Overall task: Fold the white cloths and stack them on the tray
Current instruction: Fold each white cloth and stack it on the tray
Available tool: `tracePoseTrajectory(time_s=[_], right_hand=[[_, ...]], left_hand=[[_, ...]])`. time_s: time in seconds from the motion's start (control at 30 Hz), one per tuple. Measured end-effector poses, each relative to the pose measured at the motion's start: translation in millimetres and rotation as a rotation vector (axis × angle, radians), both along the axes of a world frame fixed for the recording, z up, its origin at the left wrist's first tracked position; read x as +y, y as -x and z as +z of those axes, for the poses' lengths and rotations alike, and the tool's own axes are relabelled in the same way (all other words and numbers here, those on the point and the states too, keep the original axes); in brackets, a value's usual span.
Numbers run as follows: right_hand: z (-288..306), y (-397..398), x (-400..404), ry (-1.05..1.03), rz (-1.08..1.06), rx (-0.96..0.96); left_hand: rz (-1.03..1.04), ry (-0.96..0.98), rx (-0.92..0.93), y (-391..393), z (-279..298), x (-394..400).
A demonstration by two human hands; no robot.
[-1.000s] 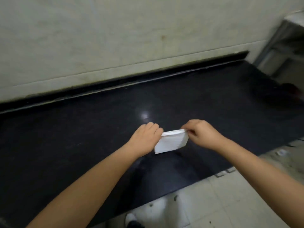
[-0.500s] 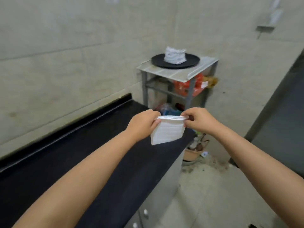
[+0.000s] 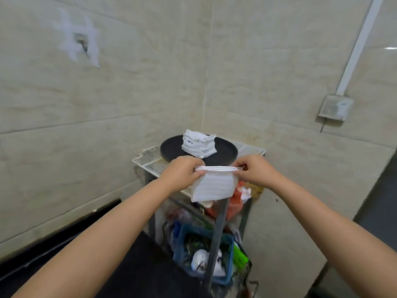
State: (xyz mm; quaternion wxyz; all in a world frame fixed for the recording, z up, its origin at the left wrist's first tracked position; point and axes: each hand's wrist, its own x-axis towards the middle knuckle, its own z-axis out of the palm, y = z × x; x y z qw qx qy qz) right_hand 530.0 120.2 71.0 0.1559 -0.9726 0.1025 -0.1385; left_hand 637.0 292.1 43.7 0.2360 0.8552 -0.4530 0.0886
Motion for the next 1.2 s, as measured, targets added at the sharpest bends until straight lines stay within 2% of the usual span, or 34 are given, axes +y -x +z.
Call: tracePoseTrajectory(time_s=[0.27,0.43,0.57,0.63,0.7,0.83,1.03,1.2], right_hand=[[40,-131,-78,-0.132,0.086,-0.021],[50,-213,-125,-0.066,0.232,-0.113],[50,-282,-168,-0.163,0.34,-0.254],[39,-311,-186,-0.187,0.396,-0.282],[18,-333,-200,-0.187,0.44,-0.227],[-35,-356,-221,-0.111,0.548,0.012],[-42,-358,-237,-0.185,0.653,-0.008],[-44,-354,-244,-0.105,0.77,0.011]], left_hand=[[0.17,0.188,0.205,-100,37,-73],[0.387,0.188,0.014,-147,51,-113],[0.517,0.243,-0.139,-177,59,-153],[0.559,0.27,-0.15,-191,50,-173],[0.618,0.222,-0.086,-203,31,-190],[0.718,-0.074,0.045,-209,-7,-213],[0.774,-0.119,-0.02,-201,-10,-222],[0.754,-0.26,-0.013,-195,-16,-218]])
